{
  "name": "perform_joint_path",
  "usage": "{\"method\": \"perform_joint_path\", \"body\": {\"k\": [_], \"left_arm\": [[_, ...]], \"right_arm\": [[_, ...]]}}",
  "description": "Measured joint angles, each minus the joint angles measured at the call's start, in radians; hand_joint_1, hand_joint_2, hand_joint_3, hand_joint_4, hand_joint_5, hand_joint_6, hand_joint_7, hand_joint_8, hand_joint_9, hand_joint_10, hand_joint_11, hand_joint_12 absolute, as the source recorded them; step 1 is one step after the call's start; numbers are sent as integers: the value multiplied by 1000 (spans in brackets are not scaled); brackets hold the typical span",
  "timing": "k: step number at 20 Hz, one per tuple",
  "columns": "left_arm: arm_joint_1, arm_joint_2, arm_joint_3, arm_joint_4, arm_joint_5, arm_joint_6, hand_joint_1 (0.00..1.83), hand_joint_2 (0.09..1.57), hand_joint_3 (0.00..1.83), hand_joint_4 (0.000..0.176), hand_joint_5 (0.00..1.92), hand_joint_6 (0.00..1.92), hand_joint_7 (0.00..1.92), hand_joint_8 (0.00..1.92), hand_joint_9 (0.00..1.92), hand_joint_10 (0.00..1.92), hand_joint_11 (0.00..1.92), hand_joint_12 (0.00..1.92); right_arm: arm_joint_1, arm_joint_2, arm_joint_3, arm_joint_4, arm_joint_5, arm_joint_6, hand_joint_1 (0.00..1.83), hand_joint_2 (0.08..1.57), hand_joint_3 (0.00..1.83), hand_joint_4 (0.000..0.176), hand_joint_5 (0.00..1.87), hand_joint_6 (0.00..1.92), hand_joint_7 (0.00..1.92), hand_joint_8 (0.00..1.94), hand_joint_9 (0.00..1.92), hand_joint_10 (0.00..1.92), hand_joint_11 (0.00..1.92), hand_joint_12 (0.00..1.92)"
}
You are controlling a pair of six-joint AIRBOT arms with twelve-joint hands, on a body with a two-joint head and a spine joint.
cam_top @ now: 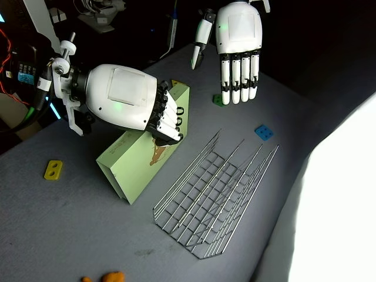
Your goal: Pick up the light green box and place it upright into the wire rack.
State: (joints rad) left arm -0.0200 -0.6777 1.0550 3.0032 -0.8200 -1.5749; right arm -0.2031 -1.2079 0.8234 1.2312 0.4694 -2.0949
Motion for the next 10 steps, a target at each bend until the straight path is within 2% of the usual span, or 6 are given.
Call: {"method": "perform_joint_path", "body": {"k": [1, 3, 6, 10], "left_arm": [[0, 0, 0, 0, 0, 0, 0, 1249, 0, 0, 43, 1, 73, 2, 46, 5, 0, 327], [0, 0, 0, 0, 0, 0, 32, 1248, 0, 0, 80, 10, 104, 7, 80, 13, 0, 417], [0, 0, 0, 0, 0, 0, 0, 1254, 1, 0, 17, 3, 47, 2, 38, 4, 0, 255], [0, 0, 0, 0, 0, 0, 0, 1233, 0, 2, 53, 12, 90, 11, 91, 19, 0, 333]], "right_arm": [[12, 9, 0, 17, -4, -3, 1246, 1097, 0, 0, 1028, 801, 1040, 1063, 866, 1104, 521, 1594], [45, 27, 0, 41, -13, -4, 1245, 1100, 1, 0, 1025, 803, 1024, 1102, 875, 1156, 534, 1629], [102, 48, 2, 64, -28, -5, 1249, 1101, 0, 0, 1032, 777, 1017, 1134, 852, 1202, 523, 1646], [149, 71, -2, 73, -63, -4, 1234, 1113, 3, 0, 1025, 825, 960, 1193, 828, 1266, 611, 1702]]}}
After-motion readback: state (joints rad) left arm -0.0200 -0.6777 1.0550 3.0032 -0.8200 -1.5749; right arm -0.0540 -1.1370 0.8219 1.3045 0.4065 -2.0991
